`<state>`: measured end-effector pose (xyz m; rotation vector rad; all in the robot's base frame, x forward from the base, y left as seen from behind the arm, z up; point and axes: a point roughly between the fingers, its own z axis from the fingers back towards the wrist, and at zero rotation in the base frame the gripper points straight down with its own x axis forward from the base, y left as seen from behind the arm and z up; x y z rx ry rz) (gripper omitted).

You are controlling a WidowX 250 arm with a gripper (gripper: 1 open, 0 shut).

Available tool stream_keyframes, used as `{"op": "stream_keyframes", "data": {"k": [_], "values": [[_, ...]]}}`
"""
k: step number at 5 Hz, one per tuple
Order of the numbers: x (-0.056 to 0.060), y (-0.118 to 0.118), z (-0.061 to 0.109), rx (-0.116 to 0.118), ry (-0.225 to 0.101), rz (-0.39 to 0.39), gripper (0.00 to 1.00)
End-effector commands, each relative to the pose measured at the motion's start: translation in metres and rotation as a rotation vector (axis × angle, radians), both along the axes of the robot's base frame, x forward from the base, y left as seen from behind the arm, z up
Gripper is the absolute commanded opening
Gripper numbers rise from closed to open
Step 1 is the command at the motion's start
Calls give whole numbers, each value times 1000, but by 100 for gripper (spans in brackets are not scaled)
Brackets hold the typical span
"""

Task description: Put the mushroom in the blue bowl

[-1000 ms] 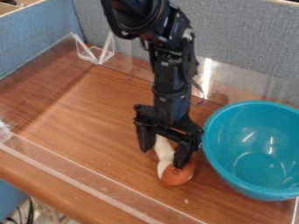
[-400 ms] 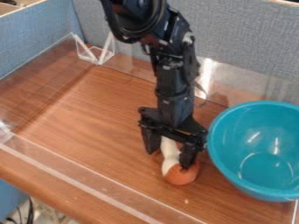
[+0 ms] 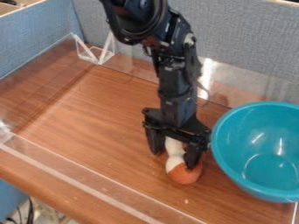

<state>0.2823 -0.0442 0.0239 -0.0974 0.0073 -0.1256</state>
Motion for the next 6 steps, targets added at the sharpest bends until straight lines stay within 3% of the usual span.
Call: {"op": "stream_keyframes", "data": {"k": [1, 6], "values": [[-7, -5, -20, 7, 41, -16, 100], [-5, -11, -18, -4, 38, -7, 100]]}}
